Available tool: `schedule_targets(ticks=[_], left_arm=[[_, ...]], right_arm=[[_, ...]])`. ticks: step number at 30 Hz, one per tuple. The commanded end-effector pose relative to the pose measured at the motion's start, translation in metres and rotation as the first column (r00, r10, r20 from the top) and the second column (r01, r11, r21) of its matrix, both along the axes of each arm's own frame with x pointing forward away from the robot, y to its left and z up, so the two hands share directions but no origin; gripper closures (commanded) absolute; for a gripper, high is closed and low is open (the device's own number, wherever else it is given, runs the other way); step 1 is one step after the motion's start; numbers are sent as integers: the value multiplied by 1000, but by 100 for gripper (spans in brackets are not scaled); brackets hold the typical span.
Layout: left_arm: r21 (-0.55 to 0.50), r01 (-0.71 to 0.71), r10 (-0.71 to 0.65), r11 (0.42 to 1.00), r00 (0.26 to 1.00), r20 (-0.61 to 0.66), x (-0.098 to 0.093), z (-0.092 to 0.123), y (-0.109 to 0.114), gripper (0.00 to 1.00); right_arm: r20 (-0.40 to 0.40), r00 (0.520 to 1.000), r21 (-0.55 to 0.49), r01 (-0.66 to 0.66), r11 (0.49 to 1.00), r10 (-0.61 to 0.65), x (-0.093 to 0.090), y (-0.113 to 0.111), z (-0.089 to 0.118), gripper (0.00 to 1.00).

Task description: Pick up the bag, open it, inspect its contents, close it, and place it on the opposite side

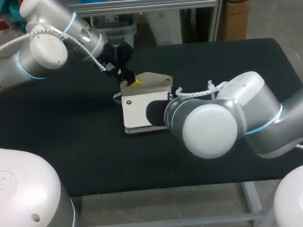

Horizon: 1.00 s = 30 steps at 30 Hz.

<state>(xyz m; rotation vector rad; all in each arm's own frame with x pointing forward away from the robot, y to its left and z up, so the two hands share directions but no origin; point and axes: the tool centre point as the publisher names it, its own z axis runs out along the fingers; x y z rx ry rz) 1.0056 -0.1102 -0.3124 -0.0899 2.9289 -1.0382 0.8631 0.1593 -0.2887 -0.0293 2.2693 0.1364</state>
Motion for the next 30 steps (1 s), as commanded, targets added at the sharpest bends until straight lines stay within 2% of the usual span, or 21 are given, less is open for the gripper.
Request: schedule_targets(ticks=[1, 5, 10, 15, 19, 24, 25, 26, 27, 28, 30], left_arm=[[-1, -2, 2, 1000, 1000, 2, -1, 0, 0, 100], [-1, -2, 2, 1000, 1000, 2, -1, 0, 0, 100], [13, -5, 5, 1000, 1000, 14, -2, -5, -1, 100], [40, 9, -11, 999, 999, 47, -3, -10, -7, 100], [66, 47, -52, 997, 996, 73, -3, -13, -12, 100], [92, 85, -93, 992, 992, 87, 4, -20, -17, 100], [92, 86, -94, 992, 992, 86, 5, -21, -17, 100], [94, 93, -102, 991, 991, 90, 6, -22, -17, 100], [94, 95, -104, 991, 991, 90, 6, -22, -18, 100], [94, 96, -105, 991, 990, 90, 7, -23, -18, 100], [95, 110, -119, 989, 988, 97, 7, -24, -18, 100]], right_arm=[[108, 994, 10, 8, 1000, -9, -2, 0, -4, 100], [108, 994, 10, 8, 1000, -9, -2, 0, -4, 100], [93, 996, 27, 15, 1000, -18, -19, -3, -24, 100], [108, 994, 32, -6, 999, 3, -34, -5, -35, 100], [105, 994, 35, -15, 999, 12, -36, -8, -45, 100], [64, 998, 55, -26, 998, 22, -36, -13, -59, 100], [61, 998, 56, -29, 998, 26, -36, -14, -61, 97], [58, 998, 51, -30, 998, 27, -36, -14, -63, 90], [56, 998, 51, -30, 998, 27, -36, -15, -64, 77], [54, 998, 53, -31, 998, 28, -36, -15, -65, 71], [54, 998, 51, -33, 998, 30, -34, -16, -68, 66]])
